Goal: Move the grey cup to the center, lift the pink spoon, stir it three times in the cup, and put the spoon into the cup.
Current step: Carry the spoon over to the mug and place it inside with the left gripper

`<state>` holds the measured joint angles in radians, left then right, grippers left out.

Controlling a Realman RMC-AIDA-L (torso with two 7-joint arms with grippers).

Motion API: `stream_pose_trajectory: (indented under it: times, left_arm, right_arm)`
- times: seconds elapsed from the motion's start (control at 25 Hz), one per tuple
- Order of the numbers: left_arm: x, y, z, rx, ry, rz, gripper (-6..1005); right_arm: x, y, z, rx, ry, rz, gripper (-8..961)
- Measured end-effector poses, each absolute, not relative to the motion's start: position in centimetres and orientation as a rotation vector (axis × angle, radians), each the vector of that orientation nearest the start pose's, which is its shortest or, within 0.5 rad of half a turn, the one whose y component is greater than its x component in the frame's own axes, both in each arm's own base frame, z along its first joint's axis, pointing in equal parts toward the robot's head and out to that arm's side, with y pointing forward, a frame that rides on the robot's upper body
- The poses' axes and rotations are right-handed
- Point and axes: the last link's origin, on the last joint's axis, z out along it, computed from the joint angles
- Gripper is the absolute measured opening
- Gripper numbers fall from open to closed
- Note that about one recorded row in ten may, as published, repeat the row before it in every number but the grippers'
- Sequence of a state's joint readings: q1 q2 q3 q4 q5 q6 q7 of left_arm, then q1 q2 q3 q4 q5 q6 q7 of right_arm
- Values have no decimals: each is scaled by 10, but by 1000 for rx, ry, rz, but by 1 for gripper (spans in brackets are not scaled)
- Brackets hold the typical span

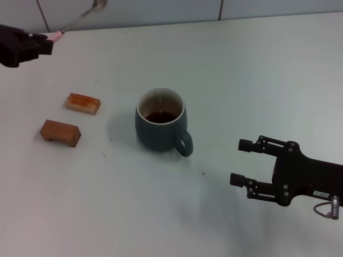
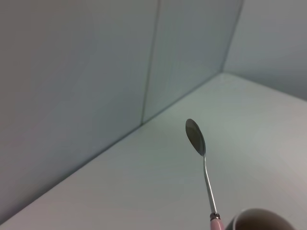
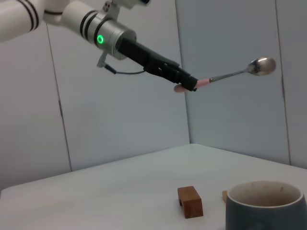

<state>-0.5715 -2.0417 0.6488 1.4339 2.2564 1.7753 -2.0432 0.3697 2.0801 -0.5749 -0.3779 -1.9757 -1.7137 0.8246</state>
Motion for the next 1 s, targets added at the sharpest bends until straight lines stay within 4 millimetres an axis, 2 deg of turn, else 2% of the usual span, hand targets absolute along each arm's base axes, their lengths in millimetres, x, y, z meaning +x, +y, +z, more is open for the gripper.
stream_pose_trajectory:
  times: [0.04,0.08,0.16,0.28,0.36,0.4,0.48,0.56,0.6,1.0]
  left_arm:
    - [-192,354,132,-2594,-658,-202,142]
    - [-192,354,132,-2594,-658,-202,143]
    - [-167,360,125,-2643,-531,-45,144]
    - [-154,363,123,-2658,-467,24,146]
    - [-135,365,121,-2670,-368,119,147]
    - [-135,365,121,-2670,-368,119,148]
    - [-117,367,120,-2665,-278,239,149]
    - [-113,367,120,-2664,-256,279,150]
    - [-103,365,117,-2662,-188,374,151]
    - [-78,360,103,-2642,7,586,157]
  right_arm:
    - [300,244,-29,-2658,353,943,742]
    - [300,243,-29,-2658,354,946,742]
    - [300,241,-27,-2651,352,957,742]
    - [300,241,-26,-2646,350,967,742]
    - [300,240,-24,-2641,348,975,742]
    - [300,240,-24,-2641,348,975,741]
    - [302,239,-22,-2632,349,973,741]
    - [303,238,-22,-2630,350,970,741]
    - [303,237,-22,-2625,353,969,741]
    - [310,232,-16,-2579,382,973,741]
